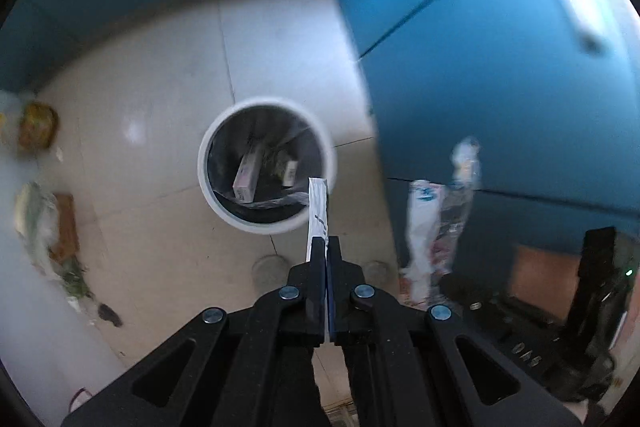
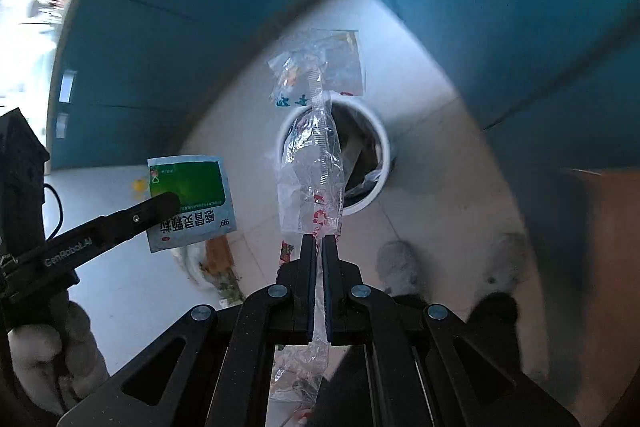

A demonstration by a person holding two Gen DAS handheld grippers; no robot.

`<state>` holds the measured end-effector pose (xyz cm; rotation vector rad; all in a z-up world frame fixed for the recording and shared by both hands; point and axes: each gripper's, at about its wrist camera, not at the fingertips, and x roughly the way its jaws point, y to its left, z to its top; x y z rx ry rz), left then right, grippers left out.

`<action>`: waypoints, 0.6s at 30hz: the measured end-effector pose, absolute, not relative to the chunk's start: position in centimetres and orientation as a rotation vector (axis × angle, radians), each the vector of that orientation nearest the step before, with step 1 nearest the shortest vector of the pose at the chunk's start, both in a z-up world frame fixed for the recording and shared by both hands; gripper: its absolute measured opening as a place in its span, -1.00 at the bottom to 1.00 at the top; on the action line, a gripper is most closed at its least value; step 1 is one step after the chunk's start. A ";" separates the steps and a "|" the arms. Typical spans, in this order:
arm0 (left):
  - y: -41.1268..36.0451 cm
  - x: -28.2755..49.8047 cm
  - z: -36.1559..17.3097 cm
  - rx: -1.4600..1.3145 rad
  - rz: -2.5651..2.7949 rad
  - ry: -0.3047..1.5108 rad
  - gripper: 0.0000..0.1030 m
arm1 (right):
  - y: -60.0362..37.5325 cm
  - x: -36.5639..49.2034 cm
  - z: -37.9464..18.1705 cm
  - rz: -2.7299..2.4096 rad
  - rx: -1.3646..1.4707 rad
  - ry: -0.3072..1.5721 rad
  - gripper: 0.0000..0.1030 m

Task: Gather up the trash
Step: 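Carry the wrapper and sachet to the bin and open both tools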

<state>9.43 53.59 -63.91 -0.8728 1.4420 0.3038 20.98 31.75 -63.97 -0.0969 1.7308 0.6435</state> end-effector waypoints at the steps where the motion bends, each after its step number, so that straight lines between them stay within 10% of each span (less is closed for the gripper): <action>1: 54.6 9.5 -67.5 -0.896 0.314 1.461 -1.00 | 32.6 20.9 -66.5 0.645 -0.098 1.748 -0.94; 7: 58.2 9.5 -84.7 -0.973 0.321 1.575 -1.00 | 38.0 20.2 -87.5 0.591 -0.085 1.923 -0.94; 14: 59.6 9.5 -92.6 -0.917 0.333 1.668 -0.98 | 40.1 20.1 -97.2 0.577 -0.228 1.935 -0.91; 16: 59.6 9.4 -92.6 -0.893 0.339 1.676 -0.93 | 40.4 20.1 -97.9 0.567 -0.258 1.934 -0.77; 18: 59.8 9.3 -92.1 -0.875 0.343 1.665 -0.87 | 40.7 20.3 -97.7 0.554 -0.281 1.923 -0.21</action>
